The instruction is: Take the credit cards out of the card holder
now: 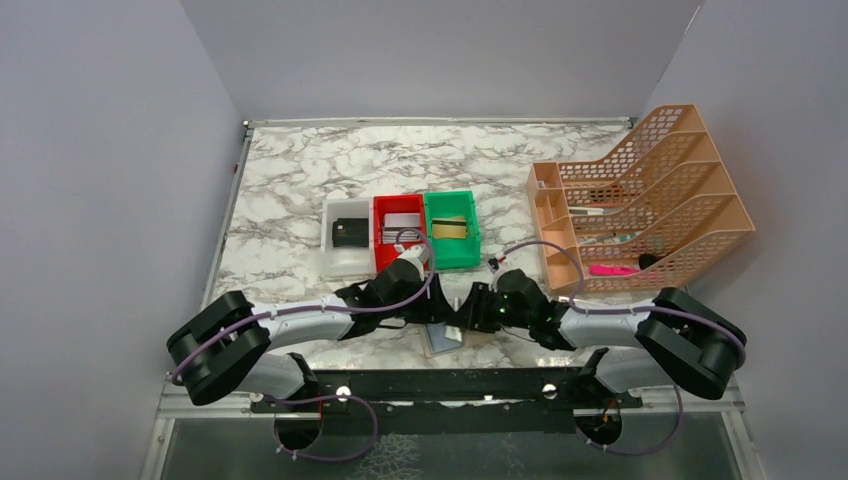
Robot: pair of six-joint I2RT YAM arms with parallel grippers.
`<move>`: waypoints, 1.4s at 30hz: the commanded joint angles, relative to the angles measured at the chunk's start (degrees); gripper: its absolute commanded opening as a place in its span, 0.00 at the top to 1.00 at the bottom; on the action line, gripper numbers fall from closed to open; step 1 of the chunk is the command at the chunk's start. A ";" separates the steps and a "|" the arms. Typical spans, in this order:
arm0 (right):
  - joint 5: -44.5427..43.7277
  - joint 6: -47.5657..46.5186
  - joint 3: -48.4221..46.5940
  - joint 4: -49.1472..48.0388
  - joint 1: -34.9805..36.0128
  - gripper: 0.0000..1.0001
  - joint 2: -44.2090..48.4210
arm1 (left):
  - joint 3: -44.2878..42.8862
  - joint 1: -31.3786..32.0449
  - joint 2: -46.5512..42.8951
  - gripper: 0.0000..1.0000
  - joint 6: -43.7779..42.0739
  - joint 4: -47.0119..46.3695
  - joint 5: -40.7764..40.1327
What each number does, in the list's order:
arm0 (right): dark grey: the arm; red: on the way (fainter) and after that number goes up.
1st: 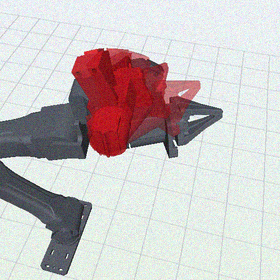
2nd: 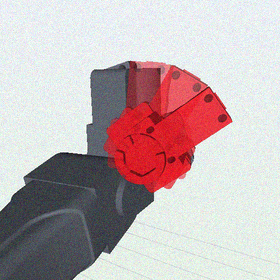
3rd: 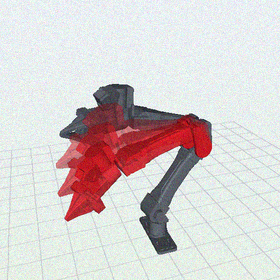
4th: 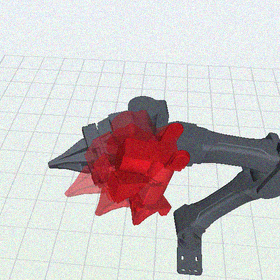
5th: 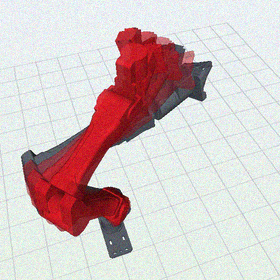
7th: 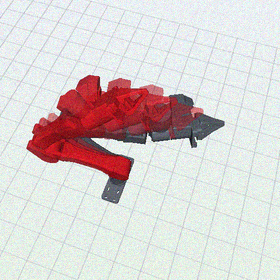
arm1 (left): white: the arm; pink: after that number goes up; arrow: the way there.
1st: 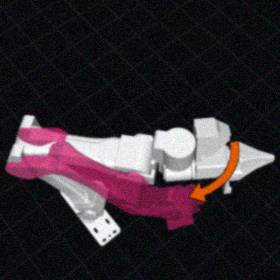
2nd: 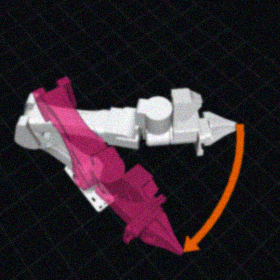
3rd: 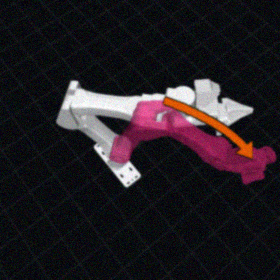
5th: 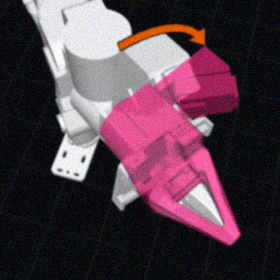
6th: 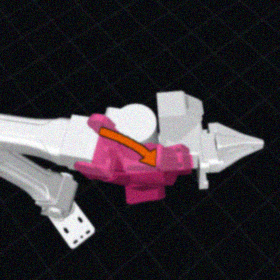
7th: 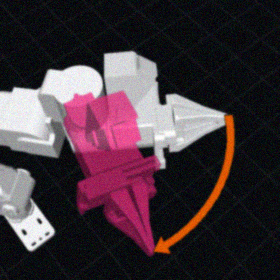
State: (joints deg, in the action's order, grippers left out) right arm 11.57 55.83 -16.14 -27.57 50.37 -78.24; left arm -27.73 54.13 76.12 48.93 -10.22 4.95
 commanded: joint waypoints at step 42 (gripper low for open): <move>-36.31 -19.55 -30.74 48.76 17.62 0.35 -14.07 | 2.56 -0.16 -23.91 0.32 4.03 24.79 -23.24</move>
State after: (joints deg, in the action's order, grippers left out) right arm -18.33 34.30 -44.34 13.87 66.15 -87.18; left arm -25.58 54.13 53.15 52.93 13.91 -16.45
